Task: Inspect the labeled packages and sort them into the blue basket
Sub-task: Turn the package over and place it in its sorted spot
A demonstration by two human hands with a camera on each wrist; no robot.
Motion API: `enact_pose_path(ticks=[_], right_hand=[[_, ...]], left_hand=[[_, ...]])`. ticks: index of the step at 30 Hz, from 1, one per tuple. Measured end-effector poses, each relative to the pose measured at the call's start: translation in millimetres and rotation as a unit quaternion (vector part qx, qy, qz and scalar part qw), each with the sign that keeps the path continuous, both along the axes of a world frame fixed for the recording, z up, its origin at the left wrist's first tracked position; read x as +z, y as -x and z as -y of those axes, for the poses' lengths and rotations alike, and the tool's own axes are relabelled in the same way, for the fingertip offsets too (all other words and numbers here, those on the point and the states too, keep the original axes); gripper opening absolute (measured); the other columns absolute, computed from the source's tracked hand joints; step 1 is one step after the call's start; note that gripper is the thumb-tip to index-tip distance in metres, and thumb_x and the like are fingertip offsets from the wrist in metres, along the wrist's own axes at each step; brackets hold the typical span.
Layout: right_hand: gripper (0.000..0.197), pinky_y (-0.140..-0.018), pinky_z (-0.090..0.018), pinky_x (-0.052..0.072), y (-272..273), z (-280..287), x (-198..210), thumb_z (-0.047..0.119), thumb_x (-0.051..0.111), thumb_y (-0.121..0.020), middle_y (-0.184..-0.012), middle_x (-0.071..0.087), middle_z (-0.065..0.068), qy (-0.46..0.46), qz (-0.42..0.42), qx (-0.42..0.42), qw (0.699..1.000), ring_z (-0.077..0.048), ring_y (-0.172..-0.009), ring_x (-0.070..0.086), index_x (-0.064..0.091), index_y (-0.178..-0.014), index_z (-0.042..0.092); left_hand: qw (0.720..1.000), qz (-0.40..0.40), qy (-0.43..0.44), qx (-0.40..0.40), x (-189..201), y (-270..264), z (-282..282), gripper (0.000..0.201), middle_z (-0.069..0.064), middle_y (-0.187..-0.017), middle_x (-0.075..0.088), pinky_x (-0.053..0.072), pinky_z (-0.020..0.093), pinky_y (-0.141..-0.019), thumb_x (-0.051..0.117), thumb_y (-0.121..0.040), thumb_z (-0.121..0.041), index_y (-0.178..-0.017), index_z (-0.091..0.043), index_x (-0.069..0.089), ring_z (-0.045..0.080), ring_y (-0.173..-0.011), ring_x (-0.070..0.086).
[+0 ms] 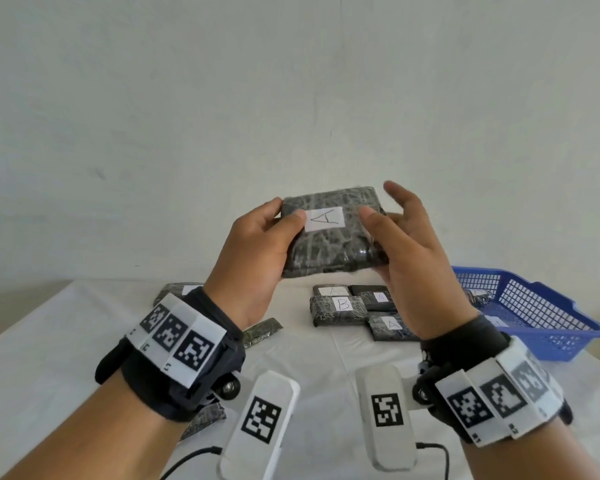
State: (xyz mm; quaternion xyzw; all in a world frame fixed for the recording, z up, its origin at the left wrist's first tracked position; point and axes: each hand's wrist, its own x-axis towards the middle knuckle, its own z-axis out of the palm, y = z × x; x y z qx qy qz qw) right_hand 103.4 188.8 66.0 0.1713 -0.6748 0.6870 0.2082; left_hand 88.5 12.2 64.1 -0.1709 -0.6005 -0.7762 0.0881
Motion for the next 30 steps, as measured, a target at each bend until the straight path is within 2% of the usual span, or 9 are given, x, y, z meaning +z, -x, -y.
enact_pose_path(ticks=[3, 5, 8, 10, 12, 14, 17, 20, 30], right_hand=[[0.066, -0.107, -0.008, 0.039, -6, -2, -1, 0.052, 0.066, -0.085, -0.157, 0.036, 0.005, -0.167, -0.109, -0.037, 0.979, 0.007, -0.144, 0.035, 0.049, -0.147, 0.039], [0.046, -0.113, -0.014, 0.035, -5, 0, -2, 0.053, 0.063, -0.088, -0.155, 0.045, 0.007, -0.225, -0.138, -0.072, 0.962, 0.008, -0.147, 0.031, 0.062, -0.131, 0.035], [0.032, -0.084, -0.021, 0.05, -4, 8, -3, 0.043, 0.06, -0.095, -0.107, 0.071, -0.005, -0.123, -0.155, -0.079, 0.977, -0.004, -0.101, 0.065, 0.07, -0.103, 0.013], [0.055, -0.065, -0.025, 0.044, -4, 13, 0, 0.048, 0.057, -0.098, -0.087, 0.063, -0.027, -0.054, -0.151, -0.113, 0.981, -0.03, -0.075, 0.058, 0.065, -0.091, -0.005], [0.073, -0.057, -0.031, 0.035, -8, 18, 4, 0.054, 0.056, -0.102, -0.076, 0.044, -0.036, -0.01, -0.133, -0.114, 0.984, -0.039, -0.066, 0.041, 0.051, -0.086, -0.017], [0.07, -0.057, -0.028, 0.033, -11, 22, 8, 0.054, 0.058, -0.099, -0.068, 0.042, -0.026, 0.015, -0.116, -0.078, 0.99, -0.034, -0.063, 0.038, 0.049, -0.084, -0.014], [0.045, -0.061, -0.014, 0.045, -14, 23, 9, 0.043, 0.07, -0.091, -0.063, 0.059, 0.012, 0.022, -0.102, -0.02, 0.994, -0.004, -0.061, 0.055, 0.055, -0.095, 0.001], [0.024, -0.058, -0.014, 0.045, -11, 23, 6, 0.025, 0.069, -0.1, -0.062, 0.059, 0.016, 0.028, -0.089, -0.011, 0.996, -0.002, -0.058, 0.053, 0.053, -0.098, 0.007], [0.019, -0.06, -0.009, 0.044, -7, 22, 5, 0.018, 0.061, -0.104, -0.061, 0.053, 0.023, 0.032, -0.091, -0.012, 0.995, 0.003, -0.061, 0.051, 0.051, -0.088, 0.014]], left_hand=[[0.998, 0.039, -0.027, -0.044, 7, -5, 2, 0.023, 0.006, -0.085, 0.077, 0.063, 0.029, -0.075, 0.056, -0.105, -0.016, -0.101, -0.004, 0.075, 0.014, -0.077, 0.071], [0.993, 0.053, -0.052, -0.091, 12, -11, 1, 0.029, 0.006, -0.083, 0.076, 0.061, 0.03, -0.084, 0.056, -0.102, -0.025, -0.104, -0.002, 0.073, 0.013, -0.078, 0.071], [0.984, 0.026, -0.087, -0.152, 15, -21, -5, 0.045, 0.004, -0.076, 0.072, 0.056, 0.022, -0.074, 0.058, -0.084, -0.038, -0.108, 0.0, 0.066, 0.009, -0.072, 0.069], [0.987, 0.001, -0.088, -0.137, 11, -24, -12, 0.039, -0.007, -0.064, 0.07, 0.048, 0.023, -0.074, 0.058, -0.077, -0.04, -0.098, -0.008, 0.065, 0.001, -0.064, 0.068], [0.994, -0.03, -0.06, -0.082, 8, -23, -19, 0.042, -0.005, -0.086, 0.078, 0.048, 0.031, -0.095, 0.069, -0.078, -0.043, -0.1, -0.008, 0.073, 0.0, -0.089, 0.073], [0.998, -0.059, -0.027, -0.022, 5, -22, -23, 0.068, 0.009, -0.117, 0.075, 0.044, 0.045, -0.113, 0.079, -0.074, -0.055, -0.123, -0.008, 0.068, 0.015, -0.117, 0.069], [0.994, -0.095, -0.024, 0.041, 4, -18, -22, 0.061, 0.018, -0.106, 0.074, 0.049, 0.059, -0.106, 0.076, -0.072, -0.054, -0.111, -0.009, 0.065, 0.034, -0.107, 0.071], [0.993, -0.109, -0.022, 0.031, 5, -18, -22, 0.052, 0.024, -0.106, 0.071, 0.048, 0.062, -0.107, 0.075, -0.075, -0.053, -0.104, -0.012, 0.063, 0.043, -0.111, 0.067], [0.994, -0.104, -0.024, -0.003, 5, -12, -17, 0.033, 0.008, -0.093, 0.06, 0.044, 0.054, -0.097, 0.069, -0.08, -0.054, -0.09, -0.023, 0.064, 0.023, -0.097, 0.058]])
